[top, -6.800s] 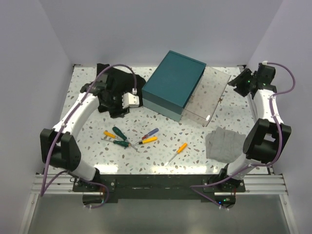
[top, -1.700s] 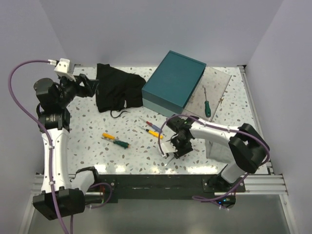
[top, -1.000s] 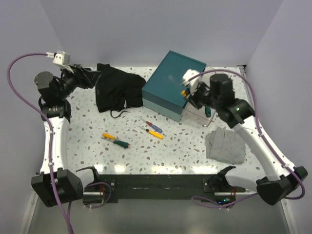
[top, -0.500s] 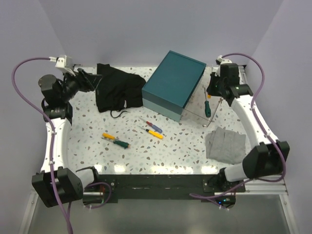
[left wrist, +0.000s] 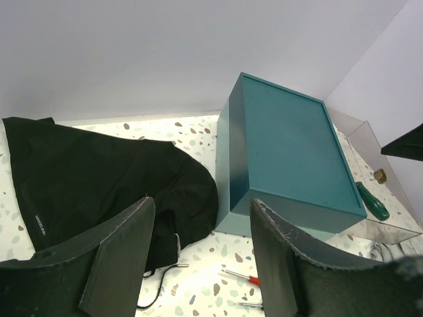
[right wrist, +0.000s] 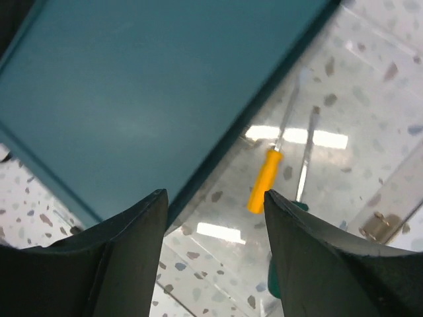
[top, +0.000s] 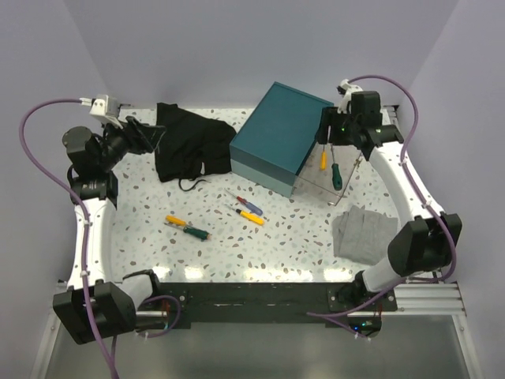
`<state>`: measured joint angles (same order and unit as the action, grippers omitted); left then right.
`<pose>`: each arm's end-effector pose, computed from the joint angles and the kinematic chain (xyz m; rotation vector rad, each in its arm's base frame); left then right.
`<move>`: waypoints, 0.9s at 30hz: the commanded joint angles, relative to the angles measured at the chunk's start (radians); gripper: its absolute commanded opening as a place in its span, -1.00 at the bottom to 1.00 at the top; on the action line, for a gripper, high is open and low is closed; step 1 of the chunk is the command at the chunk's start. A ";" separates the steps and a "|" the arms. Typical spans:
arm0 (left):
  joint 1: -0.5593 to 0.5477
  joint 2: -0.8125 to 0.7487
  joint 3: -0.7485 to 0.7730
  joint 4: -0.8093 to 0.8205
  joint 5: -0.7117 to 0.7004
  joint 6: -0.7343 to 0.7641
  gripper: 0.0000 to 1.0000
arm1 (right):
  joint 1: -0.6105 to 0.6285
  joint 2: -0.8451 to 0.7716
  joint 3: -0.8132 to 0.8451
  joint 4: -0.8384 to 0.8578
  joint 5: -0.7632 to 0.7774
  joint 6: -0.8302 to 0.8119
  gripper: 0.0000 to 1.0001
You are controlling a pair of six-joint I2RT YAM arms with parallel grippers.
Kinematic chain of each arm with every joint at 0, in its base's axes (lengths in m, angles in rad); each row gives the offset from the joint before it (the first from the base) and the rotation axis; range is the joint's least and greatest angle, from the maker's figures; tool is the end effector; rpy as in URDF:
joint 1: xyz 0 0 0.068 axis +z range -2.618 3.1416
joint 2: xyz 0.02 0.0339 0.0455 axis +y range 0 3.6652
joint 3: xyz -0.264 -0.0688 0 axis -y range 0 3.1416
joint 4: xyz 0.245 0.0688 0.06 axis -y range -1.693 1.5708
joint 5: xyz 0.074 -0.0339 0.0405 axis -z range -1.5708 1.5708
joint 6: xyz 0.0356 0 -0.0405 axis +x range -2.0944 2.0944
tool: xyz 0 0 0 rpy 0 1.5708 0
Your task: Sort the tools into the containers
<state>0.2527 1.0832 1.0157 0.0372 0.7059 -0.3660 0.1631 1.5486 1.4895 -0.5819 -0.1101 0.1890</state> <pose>0.2438 0.0391 0.3870 0.0553 1.6315 -0.6498 0.3446 0.0607 0.3574 -0.0327 2.2253 0.3161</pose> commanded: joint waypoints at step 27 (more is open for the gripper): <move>0.026 -0.115 -0.052 -0.022 -0.036 0.050 0.28 | 0.659 0.269 -0.183 0.232 -0.137 -0.571 0.13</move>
<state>0.2642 0.9855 0.9714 0.0154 0.6769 -0.3397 0.8062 1.7962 1.2442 -0.3973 -0.2485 -0.3359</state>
